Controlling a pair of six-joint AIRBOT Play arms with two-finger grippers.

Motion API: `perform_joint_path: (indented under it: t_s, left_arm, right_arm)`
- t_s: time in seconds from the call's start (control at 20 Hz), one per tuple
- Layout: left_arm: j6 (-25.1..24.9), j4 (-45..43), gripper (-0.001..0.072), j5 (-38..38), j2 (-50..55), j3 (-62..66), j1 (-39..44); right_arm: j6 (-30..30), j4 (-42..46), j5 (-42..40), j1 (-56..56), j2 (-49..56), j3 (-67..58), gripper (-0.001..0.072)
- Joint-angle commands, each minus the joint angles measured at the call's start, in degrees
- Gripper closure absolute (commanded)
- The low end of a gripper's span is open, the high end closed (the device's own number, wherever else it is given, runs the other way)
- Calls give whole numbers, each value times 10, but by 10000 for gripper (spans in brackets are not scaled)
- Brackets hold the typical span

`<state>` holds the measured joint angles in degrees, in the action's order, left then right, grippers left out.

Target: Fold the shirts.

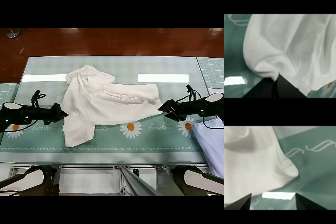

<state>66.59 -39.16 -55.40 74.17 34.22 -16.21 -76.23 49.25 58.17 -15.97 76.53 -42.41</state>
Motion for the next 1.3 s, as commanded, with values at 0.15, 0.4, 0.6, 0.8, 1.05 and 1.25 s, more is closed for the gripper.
perform_joint_path:
  t_s: [0.15,0.4,0.6,0.8,1.05,1.25]
  left_arm:
    - [-1,2,675,9,0,1,31]
    - [9,9,675,10,0,1,40]
    - [19,19,675,-22,-14,22,35]
    - [16,60,676,-41,-80,167,10]
    - [16,90,676,-5,-149,481,-13]
    - [44,38,675,-18,-201,664,-44]
  right_arm:
    - [-23,-41,-42,9,46,-38,79]
    - [-27,-33,-27,97,106,-87,279]
    - [-25,-21,45,103,110,-174,691]
    - [-35,37,137,103,64,-380,691]
    - [-67,90,146,103,-3,-698,691]
    - [-70,136,182,103,-103,-778,691]
